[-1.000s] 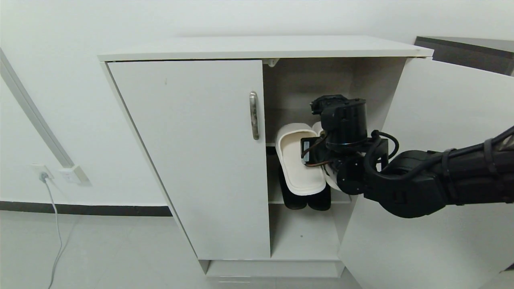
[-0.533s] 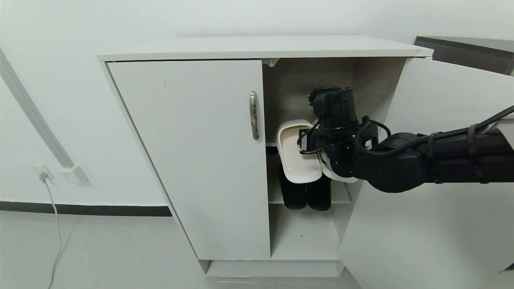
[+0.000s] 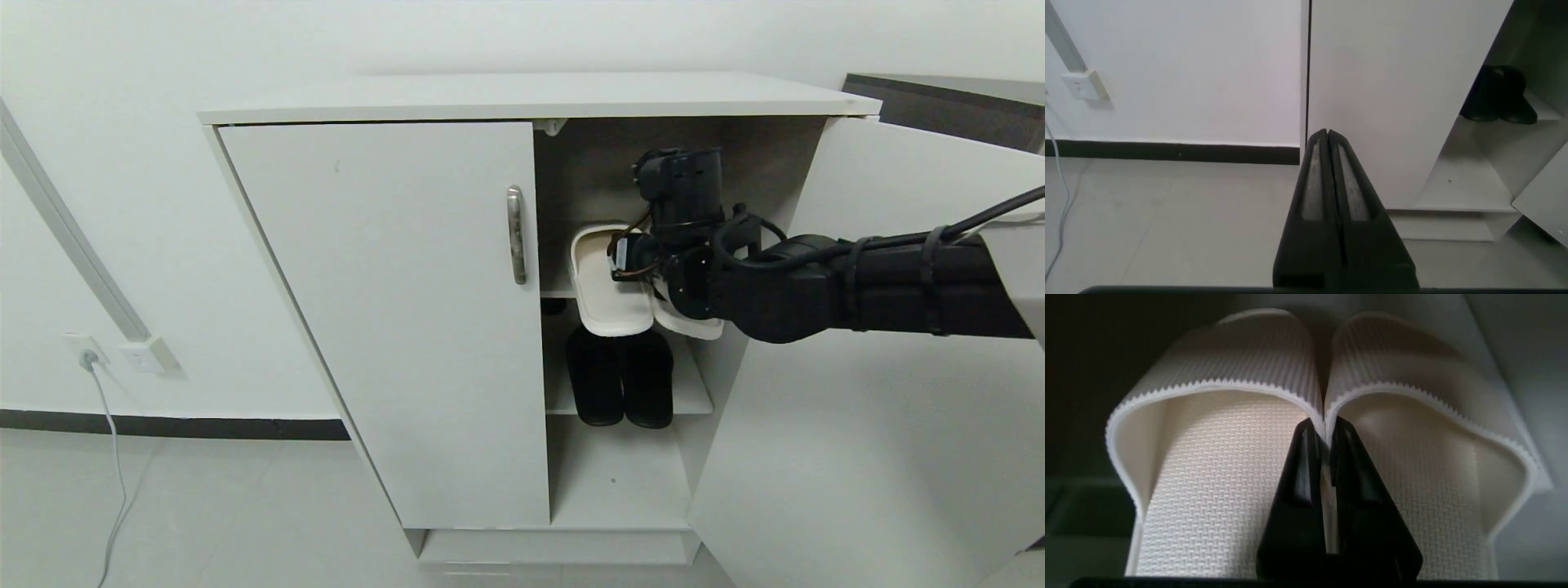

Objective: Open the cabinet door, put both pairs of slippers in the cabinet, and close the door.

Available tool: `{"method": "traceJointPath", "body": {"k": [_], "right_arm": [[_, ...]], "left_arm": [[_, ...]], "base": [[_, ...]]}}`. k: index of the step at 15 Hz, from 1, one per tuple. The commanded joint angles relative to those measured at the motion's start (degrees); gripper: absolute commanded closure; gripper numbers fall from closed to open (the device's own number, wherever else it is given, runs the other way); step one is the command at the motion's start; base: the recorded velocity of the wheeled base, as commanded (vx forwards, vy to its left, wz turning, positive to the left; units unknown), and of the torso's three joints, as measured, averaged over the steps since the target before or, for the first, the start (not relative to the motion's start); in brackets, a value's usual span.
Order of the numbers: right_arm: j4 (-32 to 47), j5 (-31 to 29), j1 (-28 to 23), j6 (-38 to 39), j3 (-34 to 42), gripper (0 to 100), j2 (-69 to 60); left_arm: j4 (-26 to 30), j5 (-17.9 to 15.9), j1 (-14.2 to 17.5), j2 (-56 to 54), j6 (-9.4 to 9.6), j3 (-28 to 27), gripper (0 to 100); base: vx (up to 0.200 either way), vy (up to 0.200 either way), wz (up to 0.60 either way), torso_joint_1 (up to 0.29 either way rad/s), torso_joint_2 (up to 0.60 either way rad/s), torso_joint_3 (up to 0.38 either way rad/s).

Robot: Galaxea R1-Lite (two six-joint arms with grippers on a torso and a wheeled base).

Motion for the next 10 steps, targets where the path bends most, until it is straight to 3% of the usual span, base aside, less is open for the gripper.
{"method": "traceJointPath", "body": {"k": [1,6,10], "right_arm": [[1.57,0.03,-0.94,-0.09,-3.48,100,1.28],[7.72,0.12,-2.26,0.0,-12.71,100,5.14],[6.31,0.21,-2.96,0.0,-13.76,100,6.64]], "left_arm": [[0.0,0.02,0.01,0.07,-0.02,0.01,100],[0.0,0.81,0.01,0.07,-0.11,0.01,100],[0.0,0.9,0.01,0.07,-0.11,0.01,100]], "base": [[0.0,0.0,0.0,0.0,0.0,0.0],[0.0,0.0,0.0,0.0,0.0,0.0],[0.0,0.0,0.0,0.0,0.0,0.0]]}}
